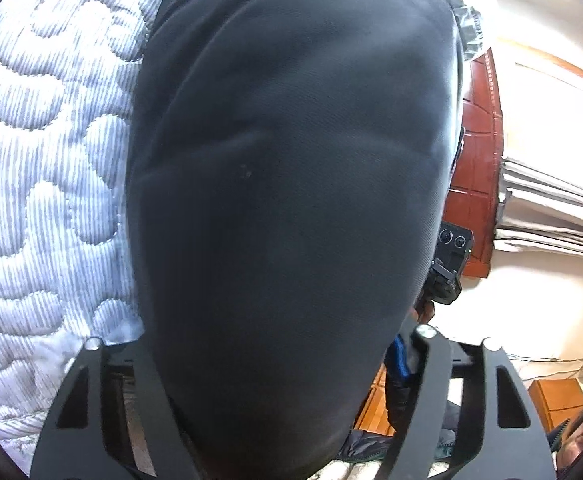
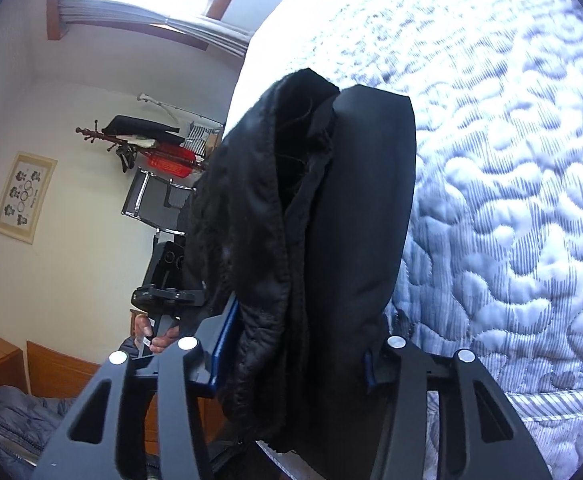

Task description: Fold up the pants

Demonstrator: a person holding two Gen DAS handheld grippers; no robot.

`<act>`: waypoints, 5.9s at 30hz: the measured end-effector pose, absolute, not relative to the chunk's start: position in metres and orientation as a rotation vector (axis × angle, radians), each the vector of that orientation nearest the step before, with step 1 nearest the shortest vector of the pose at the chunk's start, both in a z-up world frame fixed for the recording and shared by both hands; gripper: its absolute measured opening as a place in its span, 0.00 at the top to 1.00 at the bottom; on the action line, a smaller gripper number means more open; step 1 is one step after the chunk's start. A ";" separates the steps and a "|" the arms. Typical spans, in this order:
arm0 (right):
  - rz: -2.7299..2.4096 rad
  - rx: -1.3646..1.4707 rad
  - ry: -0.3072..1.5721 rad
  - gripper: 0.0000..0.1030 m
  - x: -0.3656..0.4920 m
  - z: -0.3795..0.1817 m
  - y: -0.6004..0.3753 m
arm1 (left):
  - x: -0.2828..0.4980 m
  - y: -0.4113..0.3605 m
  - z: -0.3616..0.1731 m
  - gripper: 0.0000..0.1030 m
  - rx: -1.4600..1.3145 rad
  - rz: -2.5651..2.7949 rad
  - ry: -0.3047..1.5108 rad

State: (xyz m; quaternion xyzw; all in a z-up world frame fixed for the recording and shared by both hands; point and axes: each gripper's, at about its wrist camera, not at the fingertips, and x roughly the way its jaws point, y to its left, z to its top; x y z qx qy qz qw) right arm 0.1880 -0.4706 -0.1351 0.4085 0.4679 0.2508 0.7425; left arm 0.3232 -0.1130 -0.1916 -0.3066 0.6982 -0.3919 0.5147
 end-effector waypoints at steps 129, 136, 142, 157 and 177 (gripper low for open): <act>-0.002 0.458 0.905 0.04 0.202 -0.028 -0.450 | 0.285 -0.186 -0.010 0.03 0.073 -0.346 1.026; -0.051 0.445 0.910 0.04 0.179 -0.007 -0.428 | 0.262 -0.185 0.001 0.03 0.058 -0.344 1.012; -0.085 0.376 0.913 0.04 0.166 0.007 -0.414 | 0.248 -0.174 0.014 0.03 0.032 -0.292 0.986; -0.046 0.238 0.899 0.04 0.143 0.030 -0.370 | 0.209 -0.155 0.067 0.03 0.006 -0.250 0.866; -0.051 0.225 0.910 0.04 0.128 0.034 -0.356 | 0.197 -0.155 0.074 0.03 0.005 -0.241 0.852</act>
